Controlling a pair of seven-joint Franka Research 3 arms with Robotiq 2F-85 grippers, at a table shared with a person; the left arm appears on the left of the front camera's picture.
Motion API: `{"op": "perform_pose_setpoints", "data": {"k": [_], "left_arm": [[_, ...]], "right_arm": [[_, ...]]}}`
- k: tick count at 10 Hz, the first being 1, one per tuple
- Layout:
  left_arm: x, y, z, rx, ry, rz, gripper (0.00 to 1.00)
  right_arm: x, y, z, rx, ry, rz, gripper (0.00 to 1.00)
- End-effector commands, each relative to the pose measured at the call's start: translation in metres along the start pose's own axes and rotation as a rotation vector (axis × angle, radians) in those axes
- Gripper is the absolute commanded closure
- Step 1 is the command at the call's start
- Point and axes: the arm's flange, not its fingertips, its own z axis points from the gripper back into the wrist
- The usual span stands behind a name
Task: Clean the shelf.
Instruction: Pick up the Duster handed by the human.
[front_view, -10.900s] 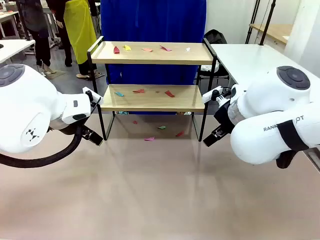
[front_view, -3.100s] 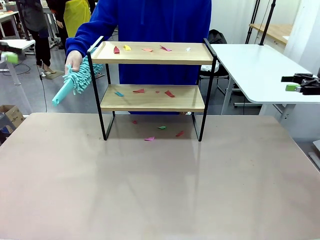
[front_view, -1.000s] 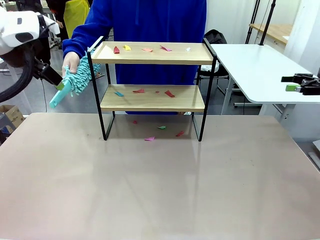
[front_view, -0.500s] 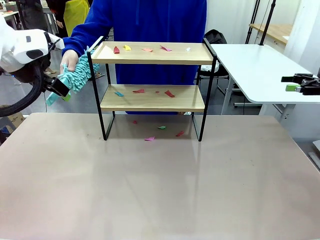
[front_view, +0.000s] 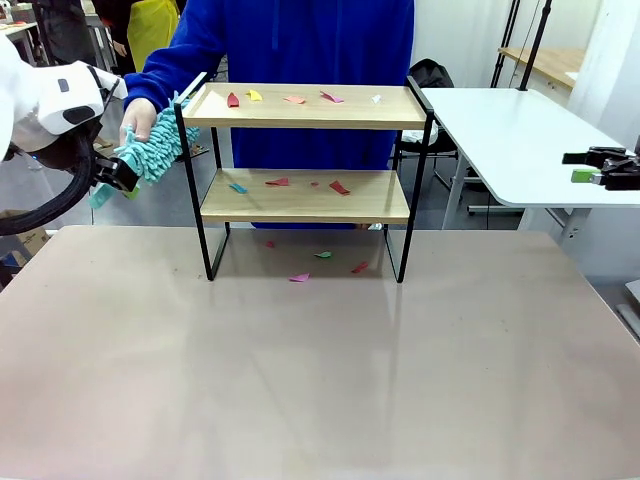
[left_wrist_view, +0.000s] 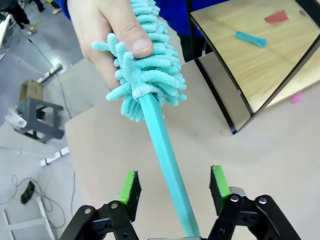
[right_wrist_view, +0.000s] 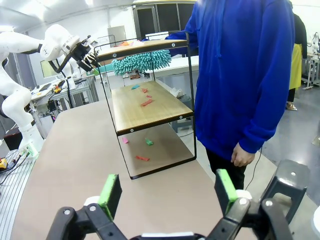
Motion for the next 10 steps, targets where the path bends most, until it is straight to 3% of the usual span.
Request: {"op": "perform_pose_setpoints", "data": {"k": [1, 2, 3, 5, 10], "left_arm": [[-0.0012, -0.0049, 0.0031, 0.043, -0.002, 0.03, 1.0], [-0.0006, -0.0047, 0.0048, 0.058, -0.005, 0.032, 1.0], [-0.0002, -0.0041, 0.0061, 0.066, -0.007, 0.043, 0.85], [0.0002, -0.0026, 0.0058, 0.075, 0.008, 0.095, 1.0], [0.0013, -0.0033, 0.0074, 0.102, 0.029, 0.155, 1.0]], "right_arm": [[0.002, 0.001, -0.0005, -0.001, -0.002, 0.003, 0.0], [0.002, 0.001, -0.0005, -0.001, -0.002, 0.003, 0.0], [0.002, 0.001, -0.0005, -0.001, -0.002, 0.003, 0.0], [0.002, 0.001, -0.0005, -0.001, -0.002, 0.003, 0.0], [0.002, 0.001, -0.0005, -0.001, -0.002, 0.003, 0.0]]}}
